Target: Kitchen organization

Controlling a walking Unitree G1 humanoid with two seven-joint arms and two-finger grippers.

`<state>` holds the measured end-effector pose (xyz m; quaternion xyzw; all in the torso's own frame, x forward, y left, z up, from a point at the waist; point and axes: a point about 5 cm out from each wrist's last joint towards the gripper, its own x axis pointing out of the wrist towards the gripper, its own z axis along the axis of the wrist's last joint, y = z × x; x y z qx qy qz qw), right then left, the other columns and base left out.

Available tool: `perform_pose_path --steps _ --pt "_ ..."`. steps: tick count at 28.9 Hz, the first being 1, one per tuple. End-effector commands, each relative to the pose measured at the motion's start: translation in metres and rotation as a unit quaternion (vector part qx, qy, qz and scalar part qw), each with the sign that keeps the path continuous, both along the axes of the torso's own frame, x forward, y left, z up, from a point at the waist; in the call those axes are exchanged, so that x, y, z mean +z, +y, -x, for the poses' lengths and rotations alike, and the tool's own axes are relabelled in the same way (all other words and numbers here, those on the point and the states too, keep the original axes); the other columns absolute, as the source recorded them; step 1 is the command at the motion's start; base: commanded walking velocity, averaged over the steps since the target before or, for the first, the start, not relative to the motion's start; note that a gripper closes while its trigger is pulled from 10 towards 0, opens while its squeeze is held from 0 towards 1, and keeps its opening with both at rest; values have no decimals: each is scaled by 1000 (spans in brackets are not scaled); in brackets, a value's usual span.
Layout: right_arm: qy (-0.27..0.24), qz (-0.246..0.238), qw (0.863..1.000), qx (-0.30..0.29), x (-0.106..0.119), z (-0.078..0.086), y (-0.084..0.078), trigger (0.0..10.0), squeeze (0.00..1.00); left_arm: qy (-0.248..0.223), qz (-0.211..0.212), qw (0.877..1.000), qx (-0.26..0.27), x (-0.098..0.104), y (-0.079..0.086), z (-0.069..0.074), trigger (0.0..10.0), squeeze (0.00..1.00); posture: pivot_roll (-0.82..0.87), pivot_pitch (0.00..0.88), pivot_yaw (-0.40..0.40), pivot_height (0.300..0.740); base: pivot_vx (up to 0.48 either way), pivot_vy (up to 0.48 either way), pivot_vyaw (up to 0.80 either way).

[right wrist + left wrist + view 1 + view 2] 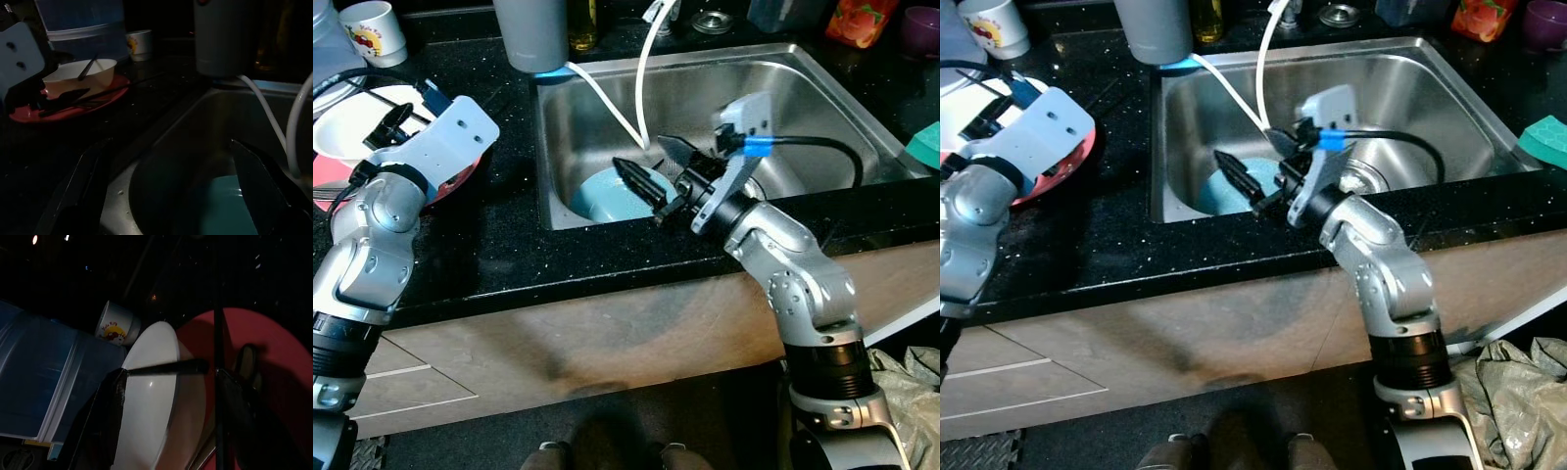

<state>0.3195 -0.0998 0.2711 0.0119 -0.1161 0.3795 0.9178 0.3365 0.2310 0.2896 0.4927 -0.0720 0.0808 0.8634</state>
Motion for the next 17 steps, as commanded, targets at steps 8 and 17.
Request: perform_pose_path --steps 8,17 --pt "6 11 1000 13 -3 5 3 10000 0 10 -47 999 3 2 1 0 7373 0 18 189 4 740 0 0 0" --pt "6 11 1000 12 -3 5 3 10000 0 -4 -54 999 -8 6 -3 0 5804 0 20 194 3 740 0 0 0"
